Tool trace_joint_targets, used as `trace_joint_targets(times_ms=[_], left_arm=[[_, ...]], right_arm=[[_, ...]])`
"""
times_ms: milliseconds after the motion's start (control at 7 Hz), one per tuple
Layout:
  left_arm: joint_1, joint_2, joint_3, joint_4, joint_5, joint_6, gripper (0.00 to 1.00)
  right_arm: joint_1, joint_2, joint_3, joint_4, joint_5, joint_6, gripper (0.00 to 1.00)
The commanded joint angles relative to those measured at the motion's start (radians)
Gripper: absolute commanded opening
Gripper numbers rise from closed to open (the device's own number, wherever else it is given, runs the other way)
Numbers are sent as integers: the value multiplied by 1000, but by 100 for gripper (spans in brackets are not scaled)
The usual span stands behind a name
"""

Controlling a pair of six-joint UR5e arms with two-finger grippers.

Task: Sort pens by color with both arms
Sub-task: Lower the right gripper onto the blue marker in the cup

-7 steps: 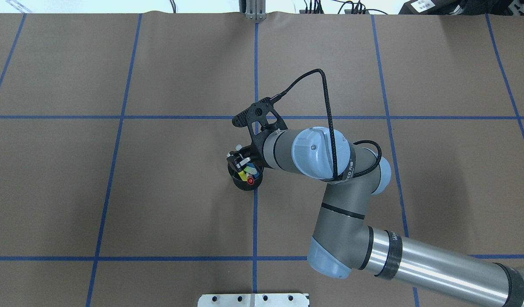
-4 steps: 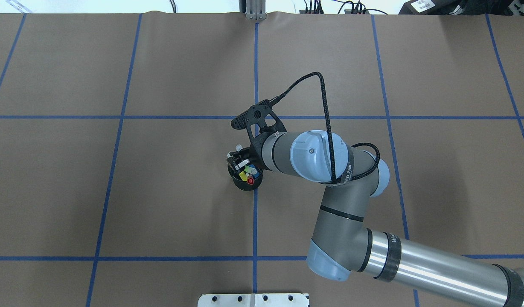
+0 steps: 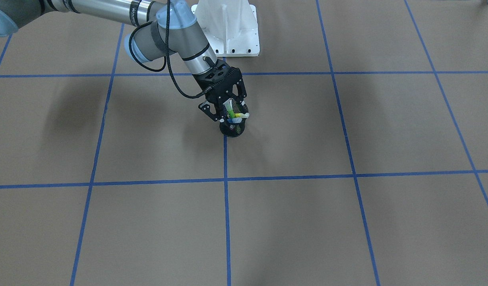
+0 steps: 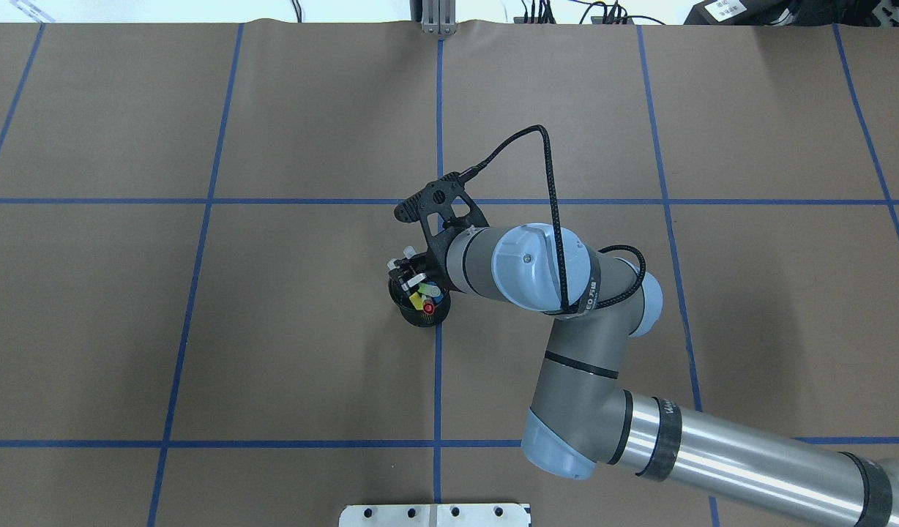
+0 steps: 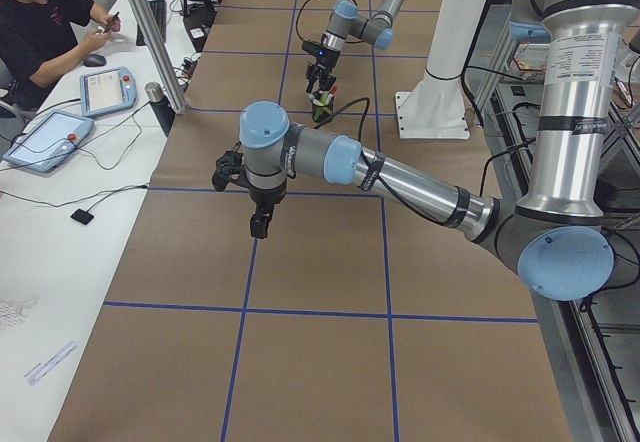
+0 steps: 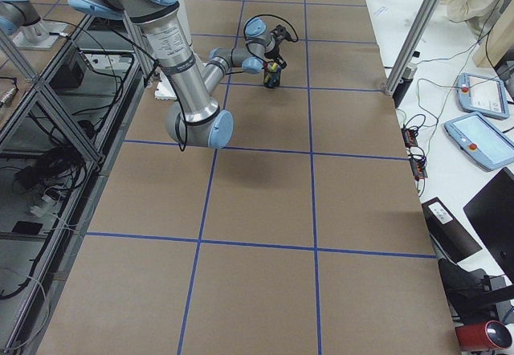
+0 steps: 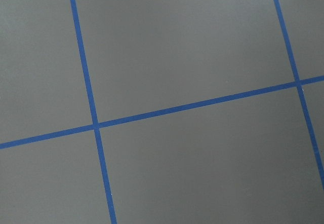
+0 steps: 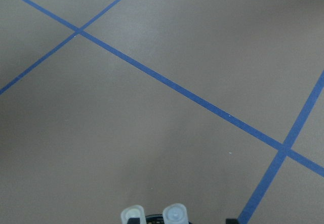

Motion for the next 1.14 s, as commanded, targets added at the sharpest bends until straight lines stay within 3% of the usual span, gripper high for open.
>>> trace_joint_targets(times_ms=[0,571,1000], left_arm=[[0,0,1,0,0,0,99],[0,1,-1,-3,0,0,99],[0,2,-2,-6,0,0,99]], right_arm=[[0,9,-2,-1,0,2,63],[8,12,-1,-6,11,2,63],[57,10,1,-24,115,5,64]])
